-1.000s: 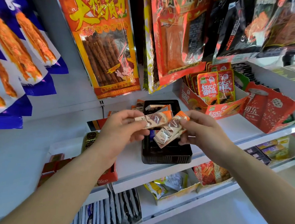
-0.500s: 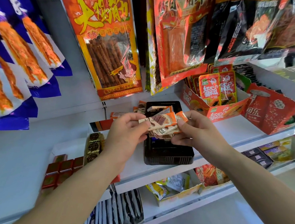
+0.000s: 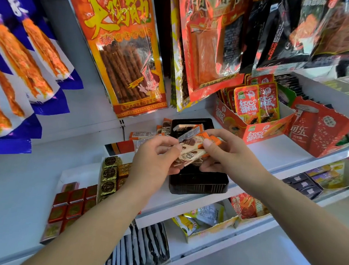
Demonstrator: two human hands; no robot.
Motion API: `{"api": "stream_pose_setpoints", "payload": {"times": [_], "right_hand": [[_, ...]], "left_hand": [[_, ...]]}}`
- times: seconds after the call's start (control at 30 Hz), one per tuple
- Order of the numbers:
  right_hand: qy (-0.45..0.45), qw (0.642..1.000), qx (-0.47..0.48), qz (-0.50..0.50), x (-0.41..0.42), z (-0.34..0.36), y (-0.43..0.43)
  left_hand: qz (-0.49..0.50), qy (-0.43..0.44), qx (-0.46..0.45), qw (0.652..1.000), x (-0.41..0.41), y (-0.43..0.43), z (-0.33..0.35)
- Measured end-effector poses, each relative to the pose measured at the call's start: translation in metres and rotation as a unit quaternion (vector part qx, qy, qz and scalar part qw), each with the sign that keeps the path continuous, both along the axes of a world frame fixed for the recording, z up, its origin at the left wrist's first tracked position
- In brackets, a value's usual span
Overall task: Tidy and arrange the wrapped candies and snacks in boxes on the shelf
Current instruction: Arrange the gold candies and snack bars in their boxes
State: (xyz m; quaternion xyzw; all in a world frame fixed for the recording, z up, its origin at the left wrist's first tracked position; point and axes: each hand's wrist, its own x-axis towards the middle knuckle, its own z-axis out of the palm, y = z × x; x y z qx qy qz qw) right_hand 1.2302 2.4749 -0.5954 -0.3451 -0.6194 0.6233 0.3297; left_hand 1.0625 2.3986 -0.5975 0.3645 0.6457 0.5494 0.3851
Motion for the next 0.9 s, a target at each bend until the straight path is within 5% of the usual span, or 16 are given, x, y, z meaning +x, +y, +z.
{"api": "stream_pose_setpoints", "payload": {"times": [0.27,0.5,0.9], "right_hand": [[-0.03,0.999,0.013,-0.025,0.003,-0.004,0.003],[0.006,0.999,-0.024,-0.033,0.01,-0.005,0.009],[-0.05,0.995,-0.079,-0.029,0.015,-0.006,0.014]], "left_hand": [[-0.067,0.068,-0.004,0.995,-0.001,-0.001,-0.002],[-0.077,-0.001,-0.001,0.997,-0.011,0.003,-0.002],[-0.129,0.267,0.028,0.955,-0.008,0.005,-0.019]]}}
